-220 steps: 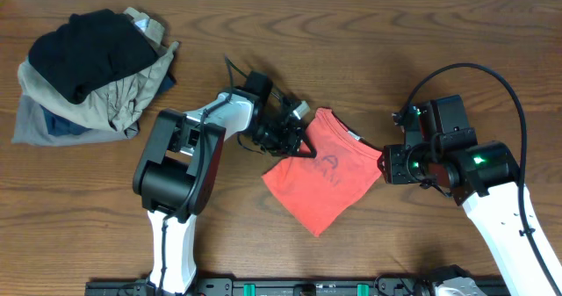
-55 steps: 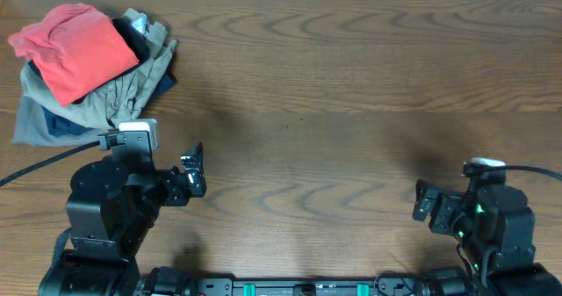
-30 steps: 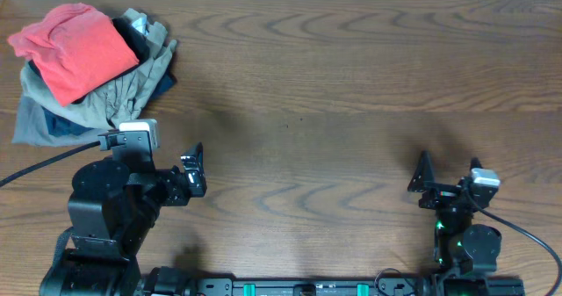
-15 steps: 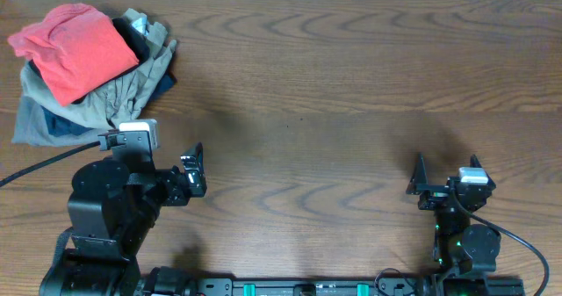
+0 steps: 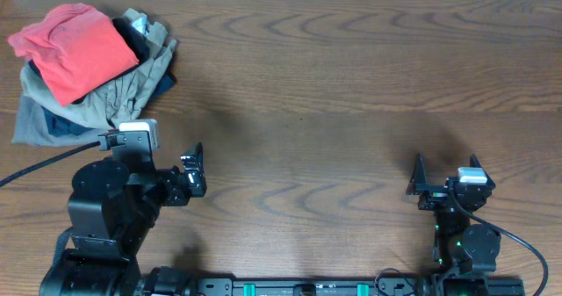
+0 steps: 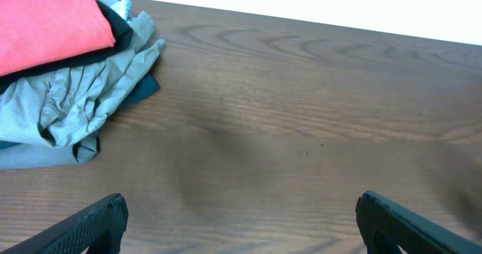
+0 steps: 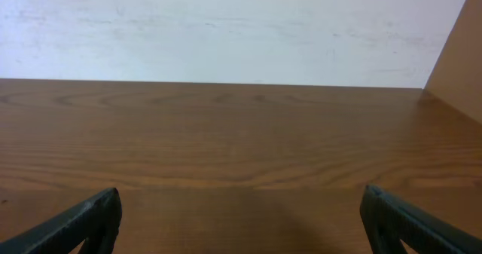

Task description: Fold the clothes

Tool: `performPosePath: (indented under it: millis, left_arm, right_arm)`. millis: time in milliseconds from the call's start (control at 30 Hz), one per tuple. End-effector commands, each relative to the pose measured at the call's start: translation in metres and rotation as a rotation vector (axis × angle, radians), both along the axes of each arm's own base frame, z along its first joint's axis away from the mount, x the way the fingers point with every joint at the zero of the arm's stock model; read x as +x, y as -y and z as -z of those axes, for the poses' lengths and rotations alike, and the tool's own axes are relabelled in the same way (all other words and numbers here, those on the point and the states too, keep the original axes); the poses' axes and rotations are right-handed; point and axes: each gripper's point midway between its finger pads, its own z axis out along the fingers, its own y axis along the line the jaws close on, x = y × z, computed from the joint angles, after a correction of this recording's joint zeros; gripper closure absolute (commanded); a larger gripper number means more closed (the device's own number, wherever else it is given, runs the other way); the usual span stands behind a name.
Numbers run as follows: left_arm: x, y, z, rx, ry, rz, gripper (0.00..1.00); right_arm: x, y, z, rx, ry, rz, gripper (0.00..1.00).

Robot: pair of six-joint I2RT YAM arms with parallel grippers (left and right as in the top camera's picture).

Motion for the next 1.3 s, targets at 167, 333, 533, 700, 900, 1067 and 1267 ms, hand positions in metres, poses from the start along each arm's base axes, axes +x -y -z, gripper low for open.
performPosePath:
  millis: [167,333,533,700,900,1067,1267]
  left_arm:
    - [0.001,-0.002,0.001,0.003,-0.001,-0.011,0.02]
    - [0.001,-0.002,0.001,0.004,-0.002,-0.010,0.02]
    - [0.001,-0.002,0.001,0.004,-0.003,-0.011,0.02]
    - [-0.008,-0.005,0.007,0.017,-0.029,-0.018,0.02]
    - [-0.024,-0.025,0.040,0.077,-0.050,-0.103,0.02]
    - [-0.031,-0.026,0.092,0.070,-0.010,-0.106,0.02]
    - [-0.015,-0.028,0.132,0.047,0.167,-0.132,0.02]
  right_arm:
    - [0.000,0.001,0.002,-0.019,-0.001,0.002,0.01]
    - [0.000,0.001,0.002,-0.018,-0.001,0.002,0.01]
    - [0.000,0.001,0.002,-0.018,-0.001,0.002,0.01]
    - [0.000,0.001,0.002,-0.019,-0.001,0.002,0.01]
    - [0.000,0.001,0.002,-0.018,-0.001,0.002,0.01]
    - [0.000,0.001,0.002,-0.018,-0.001,0.002,0.01]
    - [0.000,0.001,0.002,-0.018,-0.001,0.002,0.01]
